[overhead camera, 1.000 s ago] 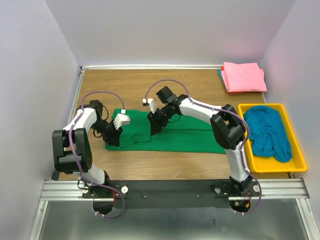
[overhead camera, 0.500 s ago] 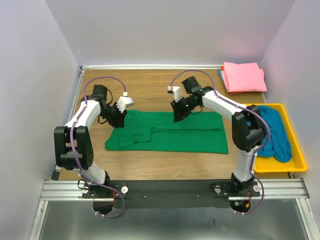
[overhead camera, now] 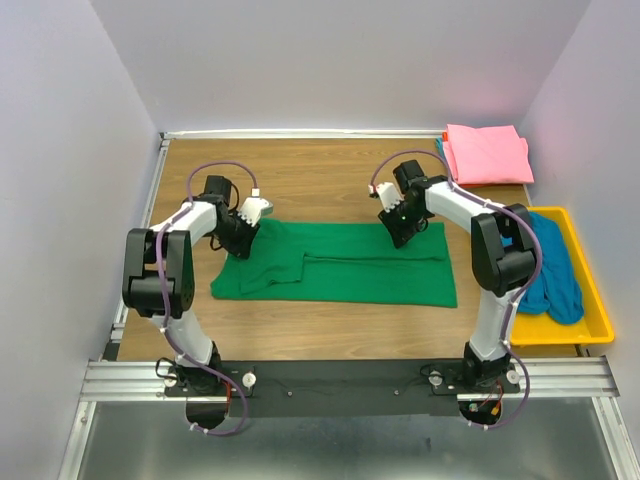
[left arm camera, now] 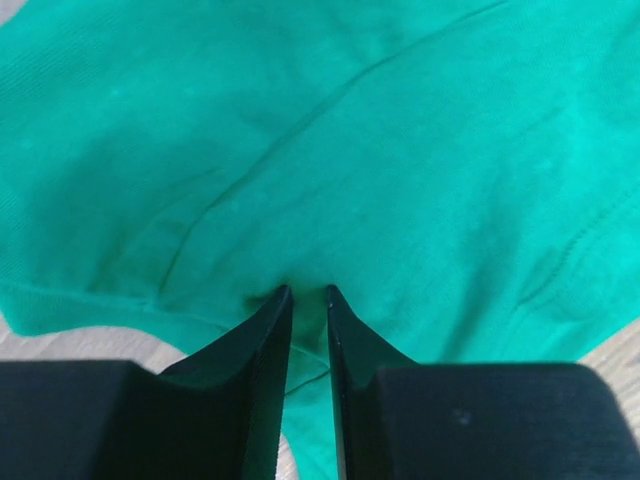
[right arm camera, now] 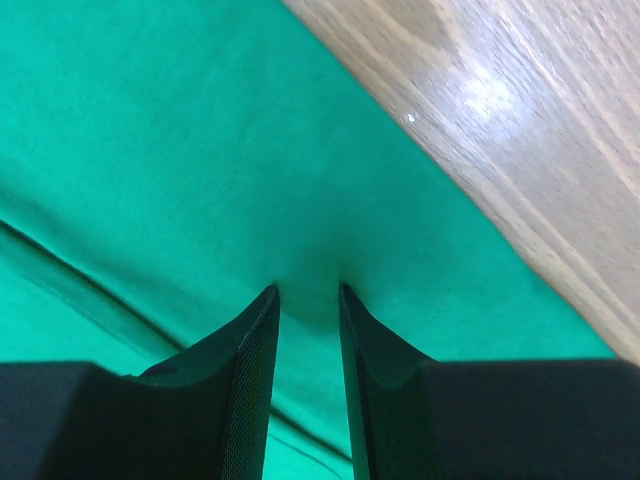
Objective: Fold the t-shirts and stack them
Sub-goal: Rotate the tshirt 80 degrees
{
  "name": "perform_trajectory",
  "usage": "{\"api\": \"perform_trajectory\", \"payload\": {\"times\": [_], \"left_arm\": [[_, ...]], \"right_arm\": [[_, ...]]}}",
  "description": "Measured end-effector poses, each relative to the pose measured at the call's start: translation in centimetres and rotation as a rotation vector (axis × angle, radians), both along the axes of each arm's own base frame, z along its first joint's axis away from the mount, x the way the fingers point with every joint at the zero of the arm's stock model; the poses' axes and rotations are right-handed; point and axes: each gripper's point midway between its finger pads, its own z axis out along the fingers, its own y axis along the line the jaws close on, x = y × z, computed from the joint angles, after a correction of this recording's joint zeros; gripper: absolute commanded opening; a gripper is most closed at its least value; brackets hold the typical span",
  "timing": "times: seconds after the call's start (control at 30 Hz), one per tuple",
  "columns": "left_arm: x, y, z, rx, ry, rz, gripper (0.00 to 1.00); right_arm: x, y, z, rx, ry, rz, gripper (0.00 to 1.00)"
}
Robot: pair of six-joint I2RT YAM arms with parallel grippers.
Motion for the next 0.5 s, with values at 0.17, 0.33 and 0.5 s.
{"api": "perform_trajectory", "payload": {"times": [0.17, 0.33, 0.5], "left_arm": [[3.2, 0.5, 0.0, 0.046, 0.002, 0.051, 0.25], [13.3, 0.8, 0.8, 0.082, -0.098, 0.091, 0.25], [21.6, 0.8, 3.6, 0.080, -0.255, 0.141, 0.27]], "right_arm": [[0.2, -0.6, -0.1, -0.041, -0.017, 0.031, 0.40], [-1.1, 0.3, 0.0, -0.024, 0.001, 0.079, 0.47], [-5.8, 2.9, 1.3, 0.060, 0.125, 0.147, 0.47]]}}
